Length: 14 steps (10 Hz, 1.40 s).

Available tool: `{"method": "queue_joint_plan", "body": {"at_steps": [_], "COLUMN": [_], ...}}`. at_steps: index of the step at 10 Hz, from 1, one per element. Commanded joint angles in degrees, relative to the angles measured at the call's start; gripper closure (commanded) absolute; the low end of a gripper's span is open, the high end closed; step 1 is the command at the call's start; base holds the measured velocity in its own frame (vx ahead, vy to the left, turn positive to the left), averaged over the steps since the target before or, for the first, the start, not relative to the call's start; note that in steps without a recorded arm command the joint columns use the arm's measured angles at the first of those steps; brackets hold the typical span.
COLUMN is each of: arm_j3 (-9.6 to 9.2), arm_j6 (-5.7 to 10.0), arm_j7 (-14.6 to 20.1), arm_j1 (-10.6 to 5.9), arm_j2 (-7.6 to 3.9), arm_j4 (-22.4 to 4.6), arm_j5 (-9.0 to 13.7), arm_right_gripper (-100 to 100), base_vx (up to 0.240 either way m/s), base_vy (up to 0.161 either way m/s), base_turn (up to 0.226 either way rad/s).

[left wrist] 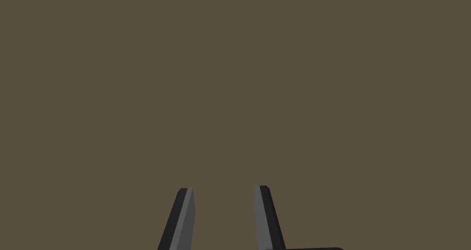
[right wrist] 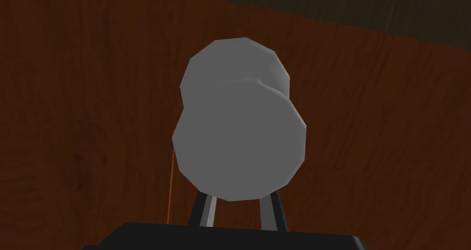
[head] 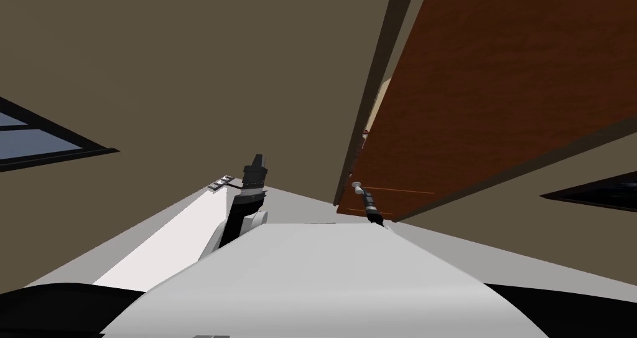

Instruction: Pull the door open

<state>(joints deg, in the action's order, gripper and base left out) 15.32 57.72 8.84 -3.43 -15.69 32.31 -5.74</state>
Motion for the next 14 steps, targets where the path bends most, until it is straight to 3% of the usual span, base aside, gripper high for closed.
{"method": "queue_joint_plan", "body": {"at_steps": [1, 2, 7, 9, 11, 13, 14], "arm_j3": [-1.11, -1.82, -3.22, -4.63, -4.63, -5.99, -5.34], "arm_j6": [0.43, 0.02, -0.79, -1.60, -1.60, -2.38, -4.21], "arm_j7": [2.9, 4.3, 10.0, 14.0, 14.8, 18.7, 19.4], "arm_j1": [-0.61, -0.59, -0.57, -0.55, -0.55, -0.52, 1.06], "arm_j2": [0.33, 0.35, 0.40, 0.45, 0.45, 0.50, 0.59], "arm_j4": [0.5, 0.7, 1.1, 1.5, 1.5, 1.9, 2.8], "arm_j5": [1.8, 3.5, 6.9, 10.3, 10.3, 13.6, 13.6], "arm_right_gripper": [100, 100, 100, 100, 100, 100, -100], "base_vx": [-0.056, -0.085, -0.061, -0.079, -0.052, -0.068, -0.068], "base_vy": [-0.038, -0.064, -0.023, -0.027, -0.022, -0.032, -0.068], "base_turn": [0.129, 0.188, 0.076, 0.151, 0.032, 0.144, 0.049]}}
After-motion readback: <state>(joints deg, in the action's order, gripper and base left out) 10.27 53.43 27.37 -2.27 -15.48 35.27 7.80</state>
